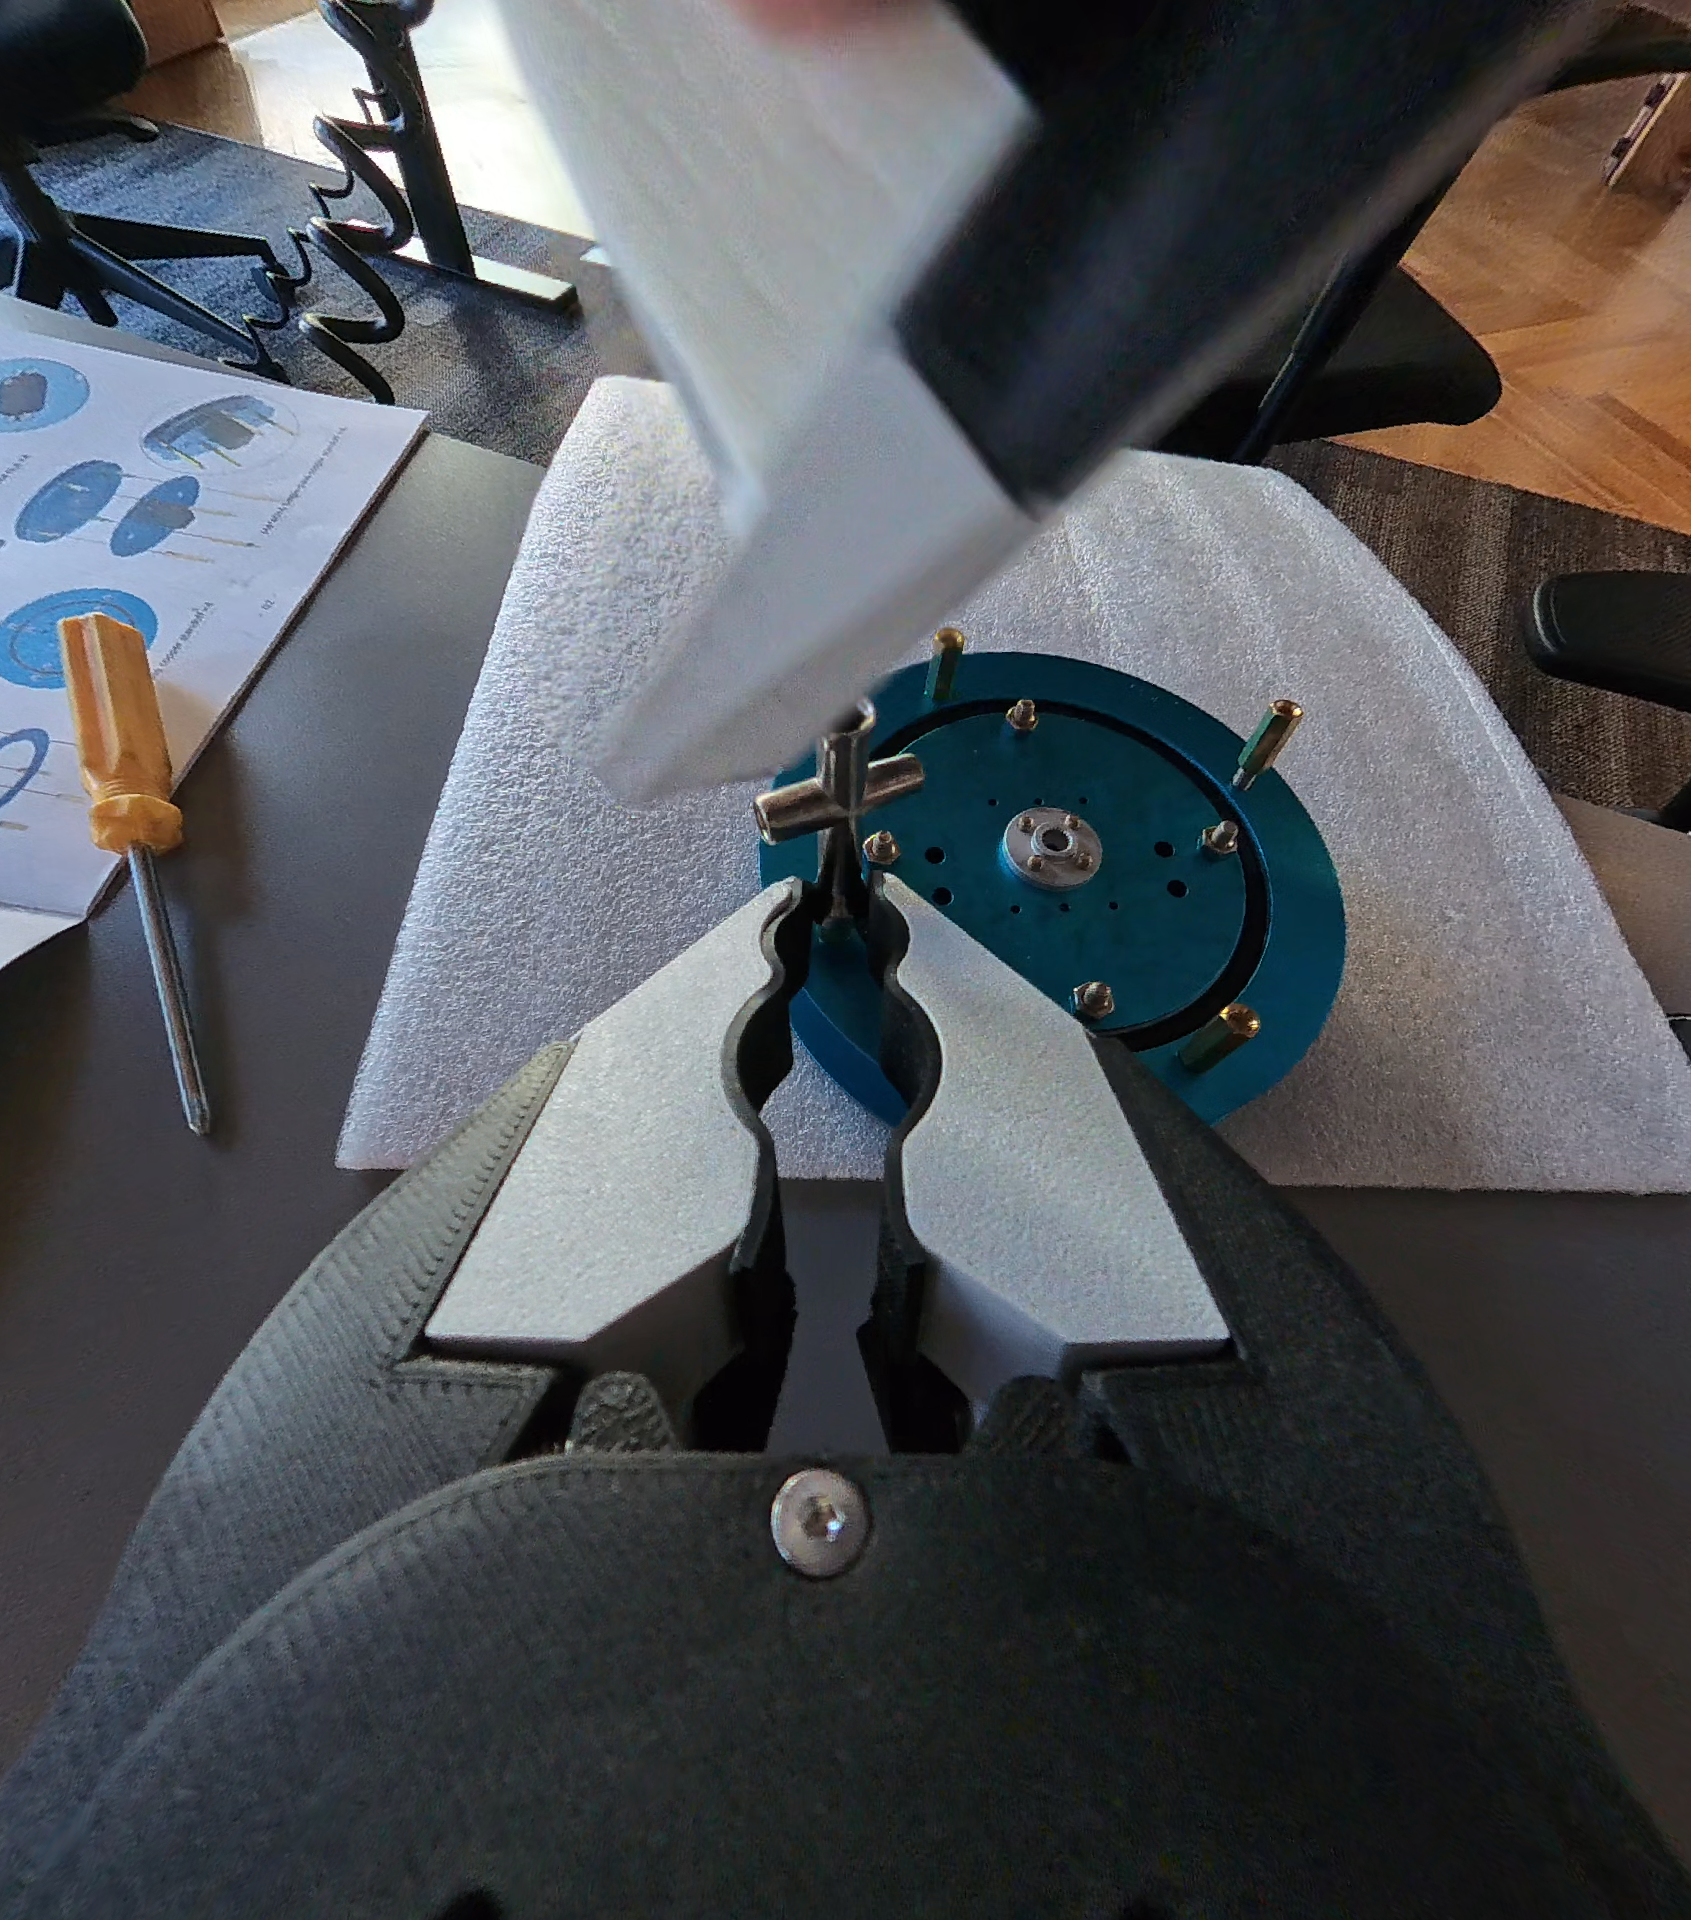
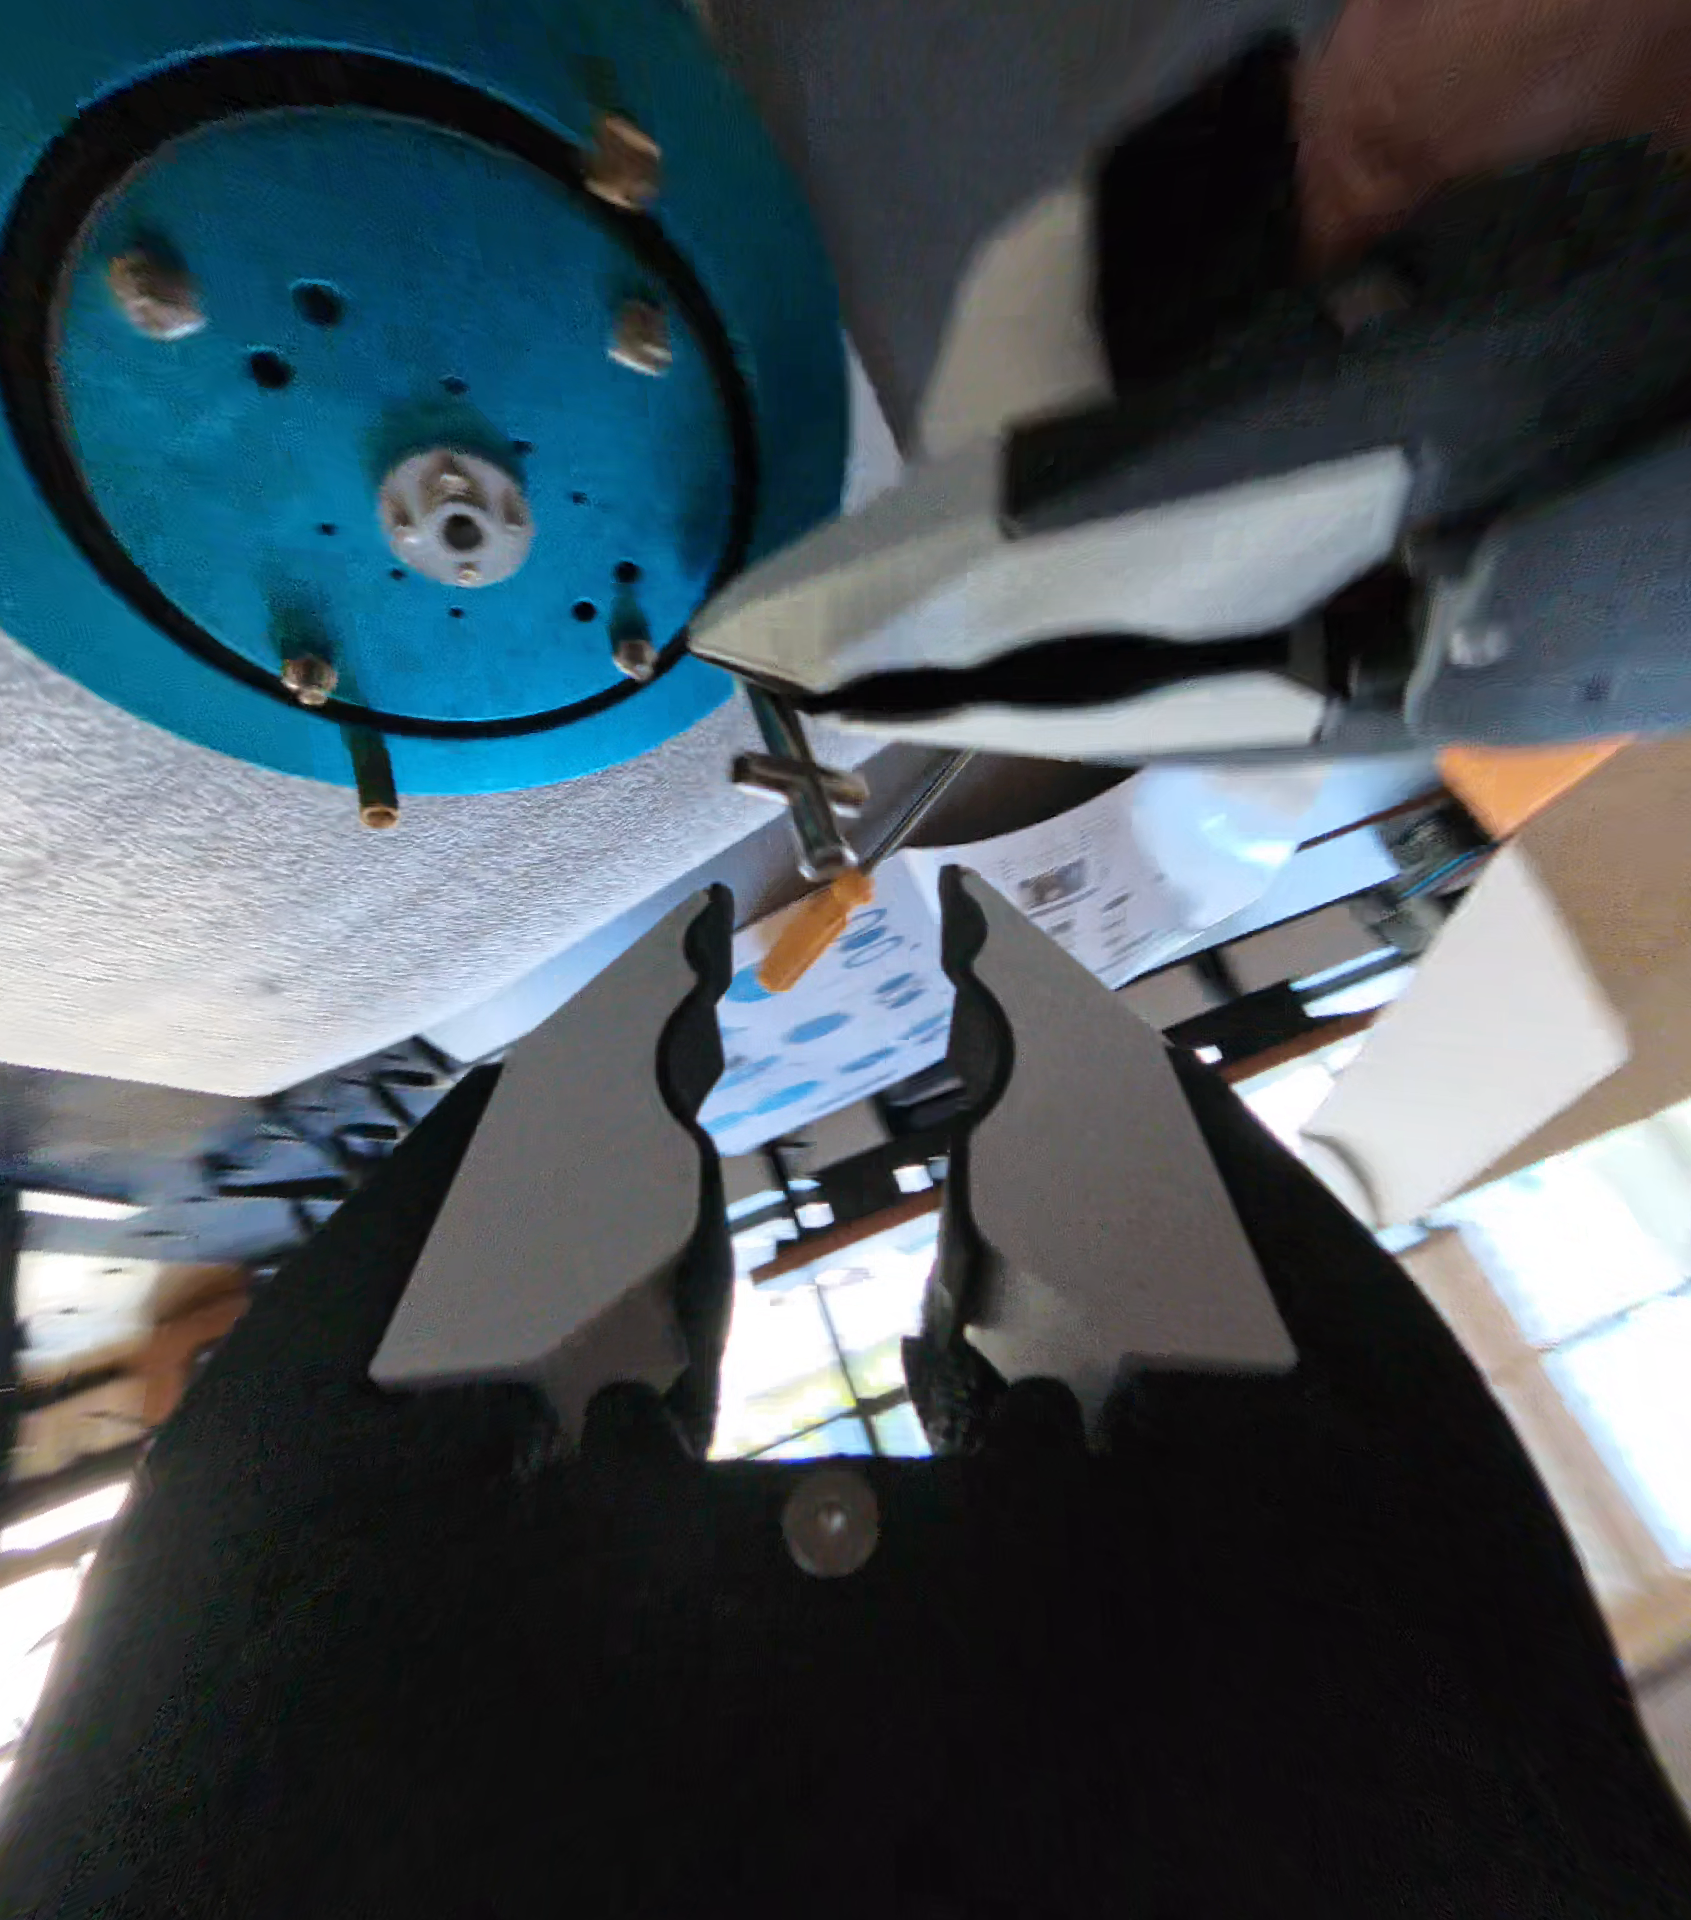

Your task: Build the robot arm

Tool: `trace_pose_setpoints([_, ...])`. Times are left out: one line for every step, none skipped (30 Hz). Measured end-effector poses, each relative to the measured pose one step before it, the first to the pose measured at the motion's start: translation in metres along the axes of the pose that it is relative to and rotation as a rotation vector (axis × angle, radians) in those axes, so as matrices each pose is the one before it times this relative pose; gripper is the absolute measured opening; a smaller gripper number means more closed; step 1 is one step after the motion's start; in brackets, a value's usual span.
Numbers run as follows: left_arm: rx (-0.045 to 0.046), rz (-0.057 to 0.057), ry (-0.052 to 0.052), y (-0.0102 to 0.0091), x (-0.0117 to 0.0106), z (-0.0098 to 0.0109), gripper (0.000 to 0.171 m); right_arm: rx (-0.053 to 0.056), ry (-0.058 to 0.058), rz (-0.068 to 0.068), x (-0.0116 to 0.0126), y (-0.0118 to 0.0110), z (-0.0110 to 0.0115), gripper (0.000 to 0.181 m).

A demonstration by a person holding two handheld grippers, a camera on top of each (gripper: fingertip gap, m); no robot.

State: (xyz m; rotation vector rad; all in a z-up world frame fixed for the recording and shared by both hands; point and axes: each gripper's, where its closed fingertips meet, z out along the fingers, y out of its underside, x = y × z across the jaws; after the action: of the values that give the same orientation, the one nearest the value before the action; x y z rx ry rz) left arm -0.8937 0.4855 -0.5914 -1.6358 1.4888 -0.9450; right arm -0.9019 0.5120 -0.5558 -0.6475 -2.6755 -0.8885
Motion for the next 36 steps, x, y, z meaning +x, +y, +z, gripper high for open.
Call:
trace_pose_setpoints([-0.00002, -0.0014, 0.0009, -0.00002, -0.00008, 0.00001, 0.009, -0.0084, 0.0275, -0.0615, -0.00343, -0.00367, 0.0013, 0.04])
trace_pose_setpoints([-0.00006, -0.0007, 0.0004, 0.00009, 0.0, 0.00005, 0.009, -0.014, 0.033, -0.0527, -0.00118, -0.00254, 0.00155, 0.04])
trace_pose_setpoints([-0.00013, 0.0002, -0.0002, -0.00003, -0.00004, 0.00008, 0.009, -0.0136, 0.0563, -0.0501, 0.00309, -0.00237, 0.00052, 0.04])
trace_pose_setpoints([-0.00003, 0.0007, -0.0006, 0.00002, 0.00007, -0.00001, 0.009, 0.007, 0.016, -0.0378, -0.00153, -0.00464, 0.00043, 0.038])
trace_pose_setpoints([-0.00006, 0.0004, -0.0005, -0.00004, -0.00009, 0.00008, 0.009, -0.0104, 0.0249, -0.0146, 0.00146, -0.00151, 0.00098, 0.034])
trace_pose_setpoints([-0.00002, 0.0, 0.0001, 0.0, 0.00001, 0.0, 0.009, -0.0191, 0.0144, -0.0082, 0.00083, 0.00052, 0.00098, 0.021])
trace_pose_setpoints([-0.00041, -0.0009, 0.0, 0.00009, -0.00003, 0.00011, 0.009, -0.0033, 0.0066, -0.0054, 0.00098, -0.00048, 0.00034, 0.016])
trace_pose_setpoints([-0.0002, -0.0013, 0.0006, 0.00001, -0.00003, -0.00001, 0.009, -0.0019, -0.0093, 0.0105, 0.00058, 0.00019, 0.00004, 0.015])
trace_pose_setpoints([-0.0001, -0.0013, 0.0015, -0.00006, 0.00001, 0.00009, 0.009, -0.0043, -0.0293, 0.0321, -0.00068, 0.0004, 0.00007, 0.014])
trace_pose_setpoints([-0.00019, -0.0001, 0.0007, 0.00007, 0.0001, 0.00012, 0.009, -0.0038, -0.0431, 0.0461, -0.00112, 0.00015, -0.00037, 0.014])
trace_pose_setpoints([-0.00048, 0.0015, -0.0004, 0.00004, 0.00004, 0.00005, 0.009, -0.0026, -0.053, 0.0553, -0.00144, -0.00011, -0.00037, 0.014])
trace_pose_setpoints([-0.00073, 0.002, -0.001, 0.00003, 0.00003, 0.00012, 0.009, -0.003, -0.0642, 0.0622, -0.00208, 0.00021, -0.00029, 0.013])
trace_pose_setpoints([-0.00077, 0.0016, -0.0001, 0.00012, 0.00007, 0.00016, 0.009, 0.0036, -0.0729, 0.0715, -0.00227, 0.00008, -0.00042, 0.011])
trace_pose_setpoints([-0.00097, 0.0005, 0.0008, 0.00014, 0.00019, 0.00015, 0.009, 0.0093, -0.0779, 0.0868, -0.00193, 0.00011, -0.00036, 0.01])
trace_pose_setpoints([-0.00131, 0.0003, 0.0004, 0.00018, 0.00014, 0.00013, 0.009, 0.011, -0.0824, 0.0981, -0.00213, 0.00004, -0.00017, 0.01])
trace_pose_setpoints([-0.00115, 0.0009, -0.0008, 0.00007, -0.00006, 0.00009, 0.009, 0.0124, -0.0804, 0.093, -0.00209, -0.00007, -0.0006, 0.01])
trace_pose_setpoints([-0.00119, 0.0015, -0.001, 0.00018, 0.00007, 0.00013, 0.009, 0.0213, -0.0619, 0.081, -0.00072, -0.00145, -0.00148, 0.01])
trace_pose_setpoints([-0.00016, 0.0023, 0.0006, 0.00004, 0.00023, -0.00002, 0.009, 0.0407, -0.0398, 0.0609, 0.00034, -0.00375, -0.00232, 0.01])
trace_pose_setpoints([-0.00056, 0.001, 0.0, 0.00009, 0.00014, -0.00005, 0.009, 0.0417, -0.0332, 0.0627, 0.00028, -0.00308, -0.0014, 0.011])
trace_pose_setpoints([-0.00094, -0.0004, 0.0, 0.00017, -0.00008, 0.00007, 0.009, 0.016, -0.0503, 0.0867, -0.00149, 0.00048, 0.00005, 0.012])
trace_pose_setpoints([-0.00095, -0.0009, 0.0004, 0.00011, -0.00007, 0.00016, 0.009, 0.0201, -0.0438, 0.073, -0.00139, -0.0003, -0.00035, 0.012])
trace_pose_setpoints([0.00031, -0.0013, 0.0014, -0.00002, -0.00002, -0.00006, 0.009, 0.0373, -0.0204, 0.0449, -0.00032, -0.00156, -0.00065, 0.013])
trace_pose_setpoints([-0.00045, -0.0019, 0.0011, -0.00001, 0.0, 0.00006, 0.009, 0.0336, -0.0062, 0.0274, 0.00001, -0.00032, -0.00007, 0.013])
trace_pose_setpoints([-0.00098, -0.0017, -0.0006, 0.00011, -0.00026, 0.00016, 0.009, 0.0293, 0.0062, 0.0077, 0.00035, 0.00058, 0.00031, 0.013])
trace_pose_setpoints([-0.00003, 0.0002, -0.002, -0.00004, -0.00019, 0.00008, 0.01, 0.0289, 0.0231, -0.014, 0.00154, 0.00071, 0.00005, 0.013])
trace_pose_setpoints([0.00006, 0.0016, -0.0013, 0.00001, 0.00001, -0.00001, 0.009, 0.0226, 0.0315, -0.0362, 0.00069, 0.00109, 0.00008, 0.015])
trace_pose_setpoints([-0.00013, 0.0004, -0.0011, -0.00002, -0.00008, 0.00008, 0.009, 0.0033, 0.0507, -0.0648, 0.00134, 0.0023, 0.00031, 0.027])
trace_pose_setpoints([0.00005, 0.0004, -0.0008, -0.00005, -0.00004, 0.00009, 0.009, -0.0234, 0.0859, -0.0929, 0.00478, 0.00429, 0.00026, 0.044])
trace_pose_setpoints([0.00006, 0.0013, -0.0013, 0.00001, 0.00003, -0.00001, 0.009, -0.0265, 0.0857, -0.1096, 0.00344, 0.0034, 0.00042, 0.051])
trace_pose_setpoints([-0.00001, 0.0014, -0.0014, -0.00003, 0.00001, 0.00008, 0.009, -0.0034, 0.0573, -0.0892, -0.00034, -0.00109, 0.00018, 0.049])
trace_pose_setpoints([0.0, 0.0004, -0.0008, -0.00008, -0.00003, -0.00005, 0.009, 0.0157, 0.0378, -0.0505, -0.00096, -0.00459, -0.0002, 0.042])
trace_pose_setpoints([-0.00019, 0.0001, -0.0009, -0.00001, -0.00002, 0.00007, 0.009, 0.0301, 0.0076, -0.0124, -0.0027, -0.00625, -0.00046, 0.03])
trace_pose_setpoints([-0.00185, 0.0002, -0.0031, 0.0003, -0.00034, 0.00022, 0.009, 0.0182, 0.0083, 0.0201, 0.0009, -0.00322, -0.00042, 0.02])
trace_pose_setpoints([-0.00025, 0.0006, -0.001, -0.00001, -0.00008, 0.00007, 0.009, -0.0095, -0.0066, 0.0414, 0.00192, 0.00202, 0.00015, 0.013])
trace_pose_setpoints([-0.00013, -0.0023, 0.0004, -0.00001, -0.00018, 0.00001, 0.009, -0.0143, -0.0392, 0.0821, -0.00084, 0.0033, 0.00072, 0.012])
trace_pose_setpoints([-0.00002, -0.0034, 0.0029, 0.00005, 0.00005, 0.00007, 0.009, 0.0058, -0.0554, 0.1186, -0.00205, 0.00079, 0.0001, 0.012])
